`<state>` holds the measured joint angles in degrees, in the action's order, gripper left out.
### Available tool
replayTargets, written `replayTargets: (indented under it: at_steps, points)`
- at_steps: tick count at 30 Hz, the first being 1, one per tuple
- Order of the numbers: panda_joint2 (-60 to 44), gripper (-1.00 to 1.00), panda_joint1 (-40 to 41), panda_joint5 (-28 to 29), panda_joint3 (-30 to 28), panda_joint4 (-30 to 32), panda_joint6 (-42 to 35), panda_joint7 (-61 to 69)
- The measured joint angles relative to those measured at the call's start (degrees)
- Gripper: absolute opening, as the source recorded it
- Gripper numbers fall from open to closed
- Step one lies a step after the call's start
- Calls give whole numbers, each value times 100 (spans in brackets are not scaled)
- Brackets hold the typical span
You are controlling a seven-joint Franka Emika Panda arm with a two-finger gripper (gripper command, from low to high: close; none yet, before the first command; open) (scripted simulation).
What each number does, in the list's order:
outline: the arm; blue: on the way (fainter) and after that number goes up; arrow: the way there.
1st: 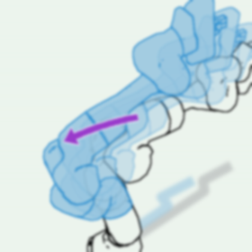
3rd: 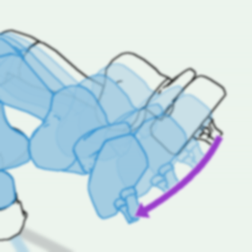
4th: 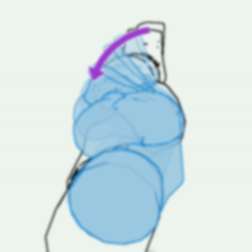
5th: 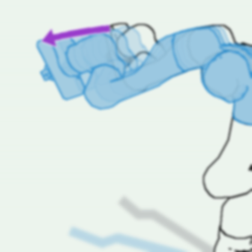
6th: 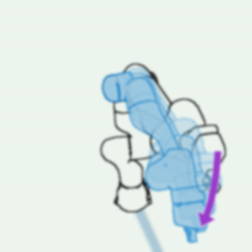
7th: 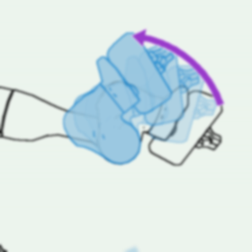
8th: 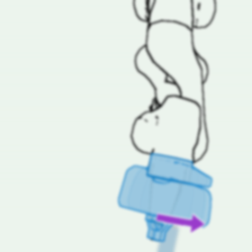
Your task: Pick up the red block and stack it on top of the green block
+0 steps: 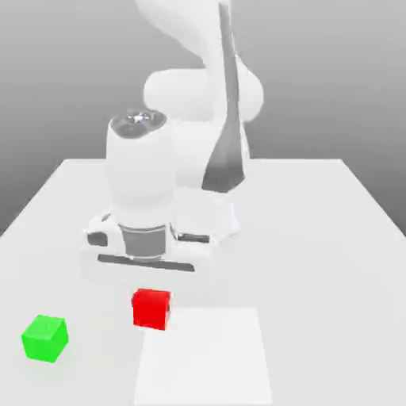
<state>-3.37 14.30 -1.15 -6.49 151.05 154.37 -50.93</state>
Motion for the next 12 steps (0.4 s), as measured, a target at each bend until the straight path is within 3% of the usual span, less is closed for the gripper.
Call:
replayTargets:
  at_steps: [4,8,9,12]
  points:
    - [-175,-100,735,-104,-451,-570,-399,-925]
    - [-878,-100,895,-409,-356,-721,139,-912]
    - [-1072,100,938,-496,-300,-734,316,-856]
    - [-1072,100,938,-496,-300,-734,316,-856]
